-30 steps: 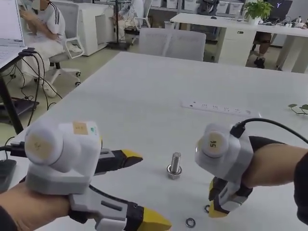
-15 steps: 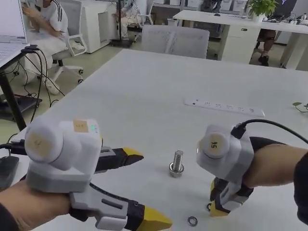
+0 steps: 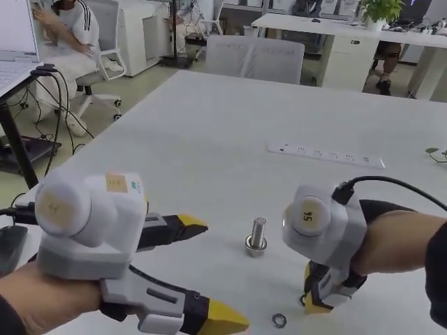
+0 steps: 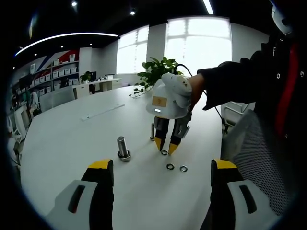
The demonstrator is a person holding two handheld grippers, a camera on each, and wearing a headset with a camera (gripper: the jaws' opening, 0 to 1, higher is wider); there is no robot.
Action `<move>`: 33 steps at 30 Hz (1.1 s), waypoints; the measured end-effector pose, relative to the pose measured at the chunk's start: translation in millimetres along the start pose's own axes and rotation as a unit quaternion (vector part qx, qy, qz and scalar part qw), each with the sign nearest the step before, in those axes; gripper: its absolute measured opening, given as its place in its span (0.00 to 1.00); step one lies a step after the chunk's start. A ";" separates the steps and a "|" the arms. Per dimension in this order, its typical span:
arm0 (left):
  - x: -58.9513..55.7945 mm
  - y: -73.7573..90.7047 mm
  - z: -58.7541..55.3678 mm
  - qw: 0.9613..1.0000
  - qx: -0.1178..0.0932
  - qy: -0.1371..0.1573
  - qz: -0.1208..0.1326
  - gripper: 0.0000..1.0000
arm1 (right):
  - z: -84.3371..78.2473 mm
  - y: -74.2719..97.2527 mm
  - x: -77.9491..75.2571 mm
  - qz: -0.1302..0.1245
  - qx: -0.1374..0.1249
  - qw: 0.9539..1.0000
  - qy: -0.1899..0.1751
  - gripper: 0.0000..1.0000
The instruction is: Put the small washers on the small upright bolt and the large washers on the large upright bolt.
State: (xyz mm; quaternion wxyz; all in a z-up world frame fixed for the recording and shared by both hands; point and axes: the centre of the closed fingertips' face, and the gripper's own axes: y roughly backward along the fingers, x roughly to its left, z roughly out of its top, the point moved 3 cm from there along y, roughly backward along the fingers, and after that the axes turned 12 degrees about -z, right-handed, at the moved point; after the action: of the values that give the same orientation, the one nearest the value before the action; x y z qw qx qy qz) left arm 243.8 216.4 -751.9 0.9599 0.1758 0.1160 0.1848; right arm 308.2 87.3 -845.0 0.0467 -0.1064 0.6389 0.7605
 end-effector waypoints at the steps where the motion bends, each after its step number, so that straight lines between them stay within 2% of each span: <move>1: -0.2 -0.1 0.0 1.000 0.000 0.000 0.000 0.83 | -0.1 -0.1 -0.2 0.001 0.000 1.000 -0.001 0.18; 4: -0.7 -0.3 0.7 1.000 0.000 -0.001 -0.001 0.83 | -0.4 -0.2 -2.6 -0.003 -0.005 1.000 -0.003 0.15; 17: -0.6 0.4 1.0 1.000 0.000 0.000 -0.001 0.83 | -0.6 0.1 -2.5 -0.003 -0.001 1.000 0.000 0.14; 33: -0.4 0.1 0.3 1.000 0.000 0.000 -0.002 0.83 | -17.5 12.6 -5.2 -0.001 0.006 1.000 -0.015 0.14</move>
State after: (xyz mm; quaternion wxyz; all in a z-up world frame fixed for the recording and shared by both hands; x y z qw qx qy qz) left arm 243.6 216.2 -751.5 0.9602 0.1759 0.1164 0.1829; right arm 312.4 68.3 -834.6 0.0576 -0.0947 0.6424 0.7583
